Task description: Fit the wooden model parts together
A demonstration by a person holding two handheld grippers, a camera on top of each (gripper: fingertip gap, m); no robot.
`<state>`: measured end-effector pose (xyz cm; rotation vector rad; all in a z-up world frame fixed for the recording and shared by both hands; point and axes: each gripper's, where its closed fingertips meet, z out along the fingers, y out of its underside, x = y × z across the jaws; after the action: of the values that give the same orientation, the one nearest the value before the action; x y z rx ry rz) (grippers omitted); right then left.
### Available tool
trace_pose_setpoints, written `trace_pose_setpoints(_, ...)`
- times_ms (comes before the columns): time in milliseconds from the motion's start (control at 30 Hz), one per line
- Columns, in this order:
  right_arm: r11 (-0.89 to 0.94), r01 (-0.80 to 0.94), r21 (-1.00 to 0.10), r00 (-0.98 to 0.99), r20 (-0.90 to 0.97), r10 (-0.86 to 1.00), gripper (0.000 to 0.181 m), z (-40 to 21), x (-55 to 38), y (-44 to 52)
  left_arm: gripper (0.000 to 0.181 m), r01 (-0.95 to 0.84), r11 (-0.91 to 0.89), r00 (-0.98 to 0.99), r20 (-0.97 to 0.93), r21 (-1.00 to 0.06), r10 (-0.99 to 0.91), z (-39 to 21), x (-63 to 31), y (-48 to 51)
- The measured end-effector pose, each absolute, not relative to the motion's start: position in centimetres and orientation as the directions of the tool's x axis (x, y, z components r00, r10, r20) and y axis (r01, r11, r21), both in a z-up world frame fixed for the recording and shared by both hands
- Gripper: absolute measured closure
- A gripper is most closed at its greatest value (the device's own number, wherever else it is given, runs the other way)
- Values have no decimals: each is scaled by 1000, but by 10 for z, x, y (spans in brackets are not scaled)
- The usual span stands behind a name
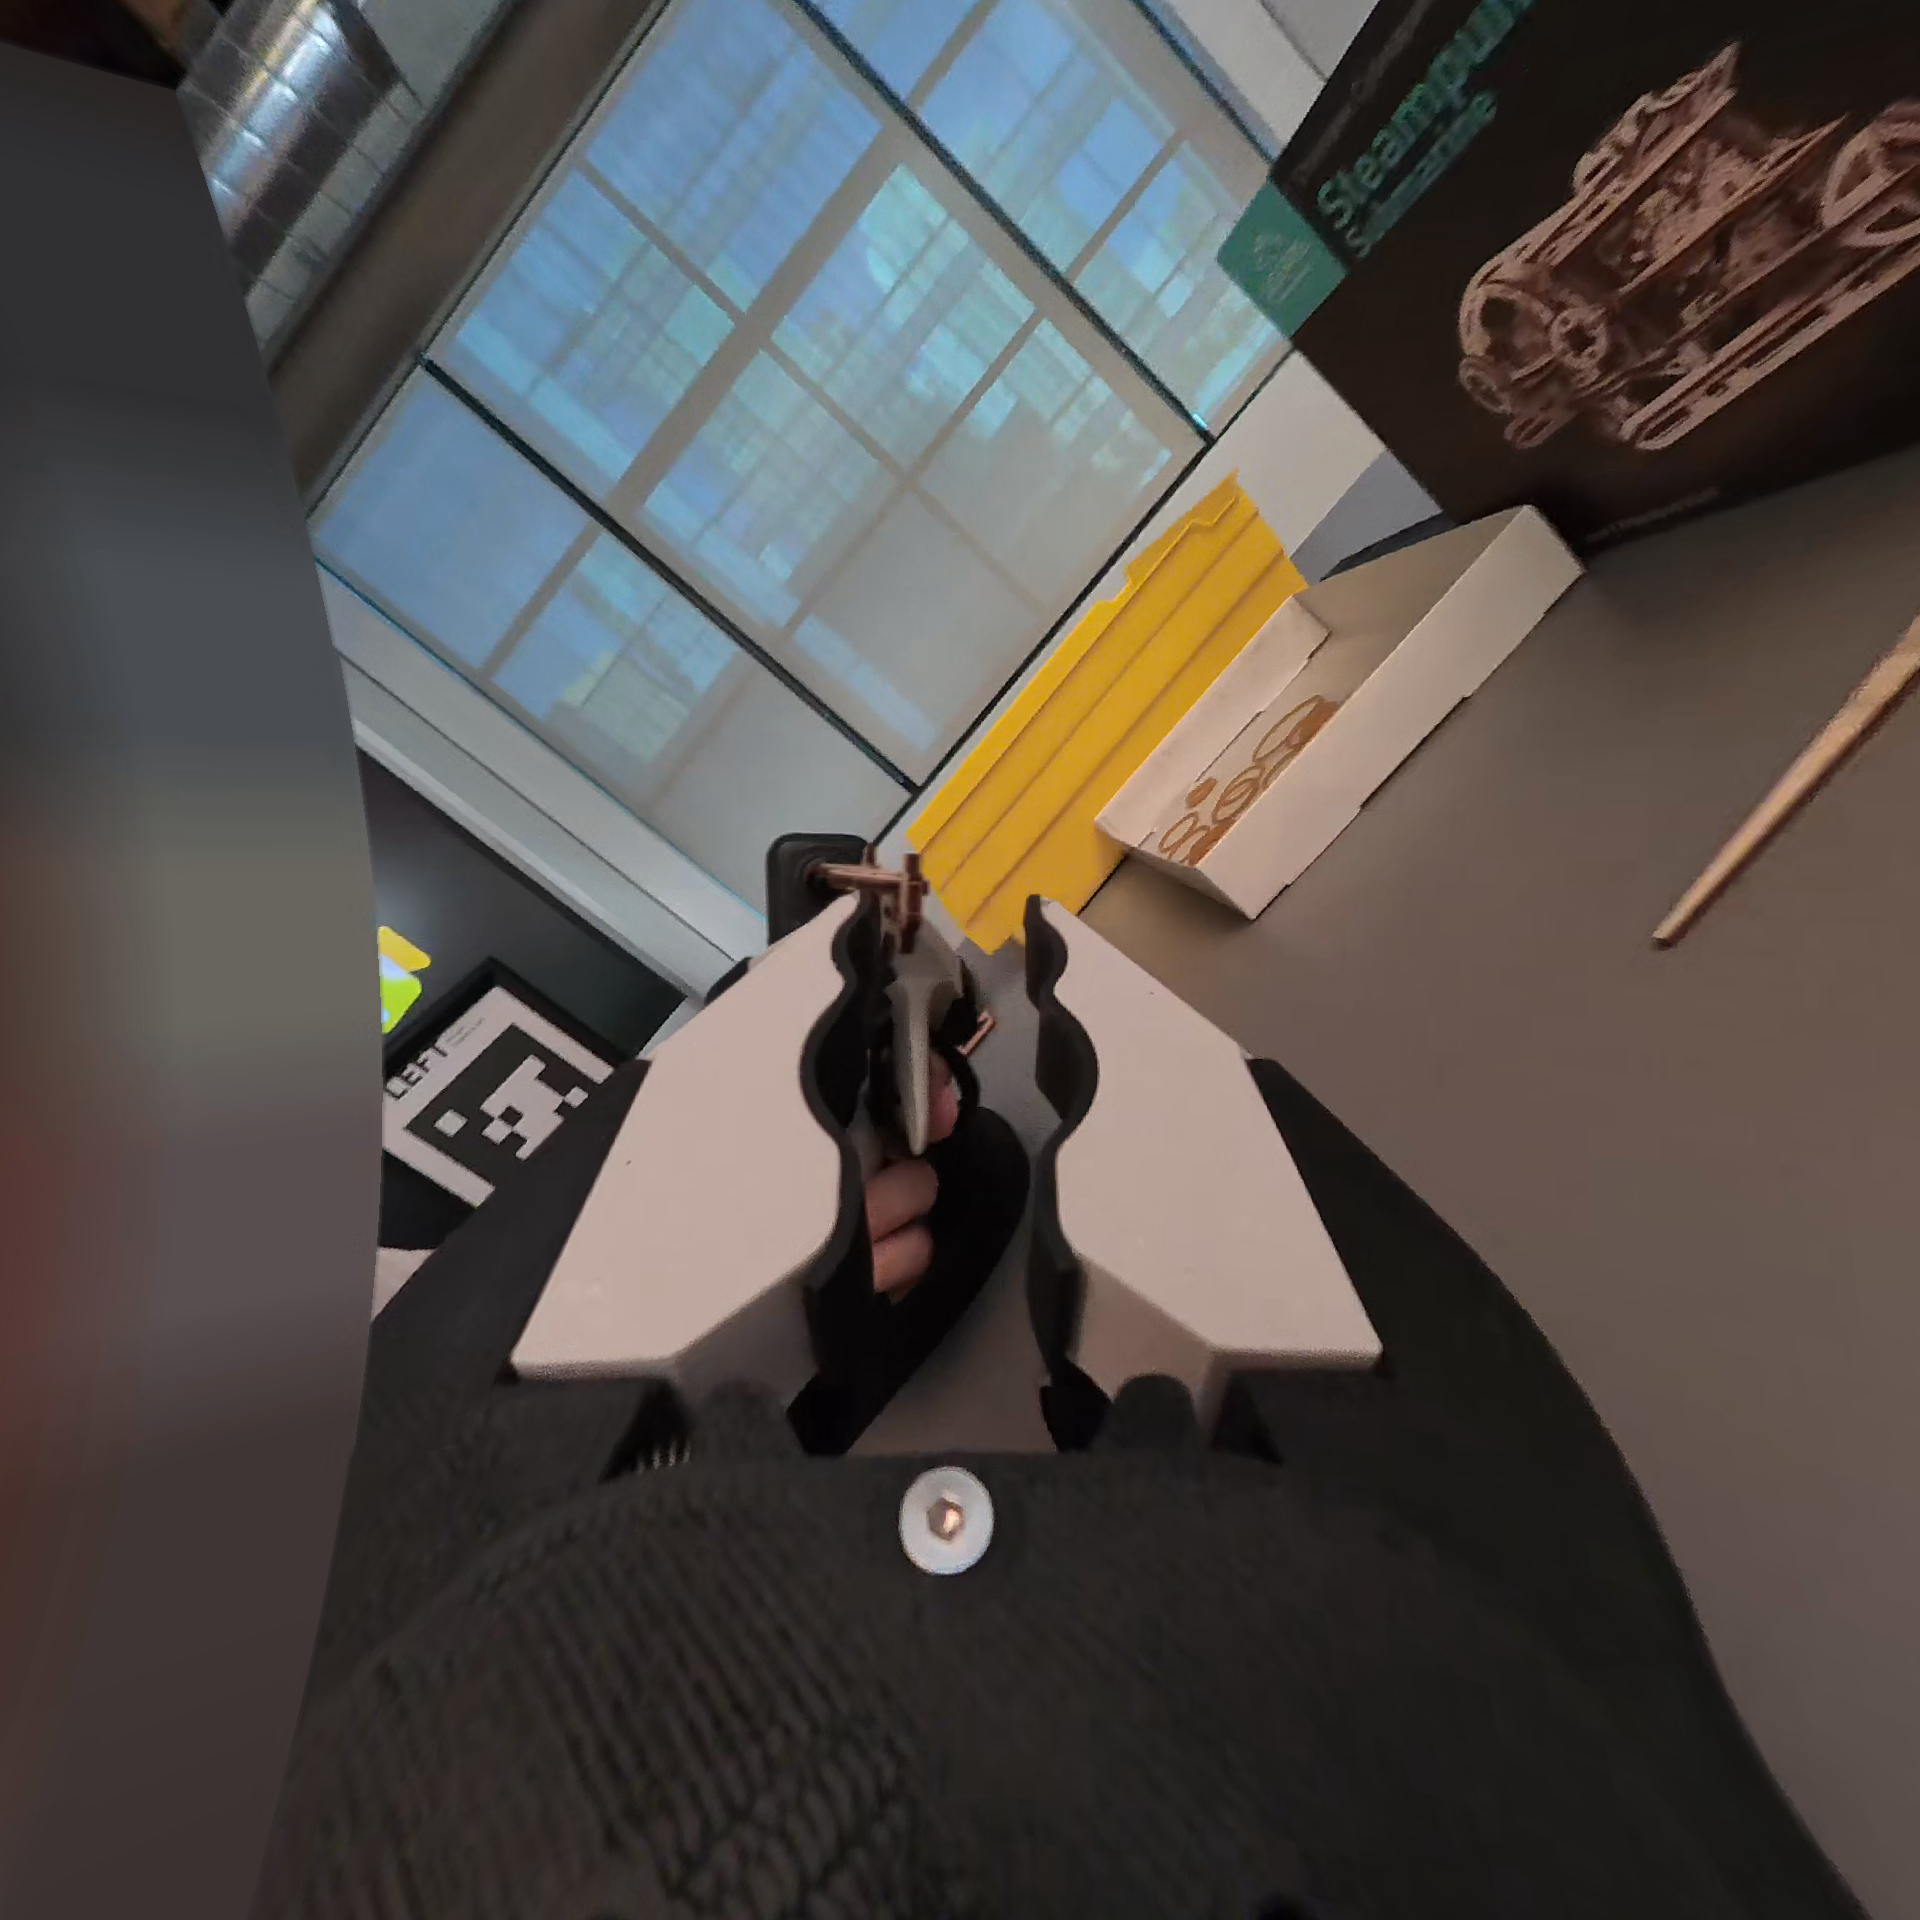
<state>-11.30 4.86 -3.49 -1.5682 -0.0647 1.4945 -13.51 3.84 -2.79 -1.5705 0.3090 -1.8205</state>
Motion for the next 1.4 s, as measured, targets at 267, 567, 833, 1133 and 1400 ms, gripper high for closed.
trace_pose_setpoints(267, -550, -527, -648, 304, -748, 589, 159, -42, -100, 51, 181, 385, -724, -8, 782, -573, -623, -27, -144, 47)
trace_pose_setpoints(567, -163, -190, -968, 554, -243, 796, 157, -21, -103, 45, 181, 364, -805, -65, 850, -468, -523, -36, -143, 47)
trace_pose_setpoints(833, 341, 470, -814, 492, 562, 665, 153, -31, -121, 25, 181, 259, -779, 59, 814, -571, -578, -52, -130, 38)
trace_pose_setpoints(1133, 417, 655, -631, 413, 760, 502, 166, -31, -121, 23, 181, 192, -505, 188, 537, -841, -823, -33, -126, 21)
trace_pose_setpoints(1400, 431, 641, -636, 463, 767, 443, 170, -23, -121, 21, 178, 180, -360, 222, 394, -915, -892, -21, -125, 11)
